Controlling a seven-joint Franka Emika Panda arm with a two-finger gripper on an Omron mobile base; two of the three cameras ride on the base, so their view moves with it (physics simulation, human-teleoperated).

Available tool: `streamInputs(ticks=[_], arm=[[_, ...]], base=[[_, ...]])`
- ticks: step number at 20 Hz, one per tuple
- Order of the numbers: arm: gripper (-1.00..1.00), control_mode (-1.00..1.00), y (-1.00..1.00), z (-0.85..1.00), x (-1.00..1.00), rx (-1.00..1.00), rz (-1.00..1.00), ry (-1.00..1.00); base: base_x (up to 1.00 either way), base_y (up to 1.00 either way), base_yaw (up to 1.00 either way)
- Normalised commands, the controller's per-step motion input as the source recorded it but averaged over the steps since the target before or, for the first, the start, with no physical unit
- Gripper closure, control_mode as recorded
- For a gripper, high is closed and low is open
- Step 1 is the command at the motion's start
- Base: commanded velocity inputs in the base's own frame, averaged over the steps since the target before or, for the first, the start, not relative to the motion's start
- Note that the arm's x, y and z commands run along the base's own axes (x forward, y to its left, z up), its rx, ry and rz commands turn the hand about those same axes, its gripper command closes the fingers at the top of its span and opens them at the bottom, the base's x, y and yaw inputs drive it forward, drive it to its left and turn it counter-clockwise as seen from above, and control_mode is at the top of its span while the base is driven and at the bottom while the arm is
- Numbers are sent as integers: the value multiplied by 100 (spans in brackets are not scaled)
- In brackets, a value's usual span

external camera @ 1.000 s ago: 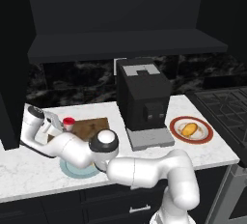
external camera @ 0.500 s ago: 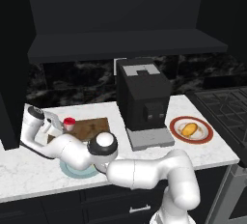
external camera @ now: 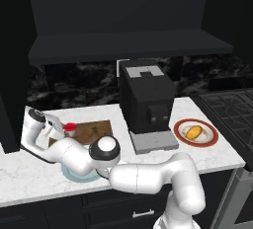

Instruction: From the different types of pastries on the counter, select a croissant and place it on the cutting board. Then retrieve a jar of jam from the cabinet and place it alongside the croissant on the cutting board.

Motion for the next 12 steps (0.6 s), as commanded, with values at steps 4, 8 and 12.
streamInputs(ticks=[4,8,12], arm=[[-100,-100,46,3,13,0,2,0],[-100,-100,44,11,0,0,2,0],[-100,-100,41,16,0,0,1,0]], base=[[0,0,0],[0,0,0],[0,0,0]])
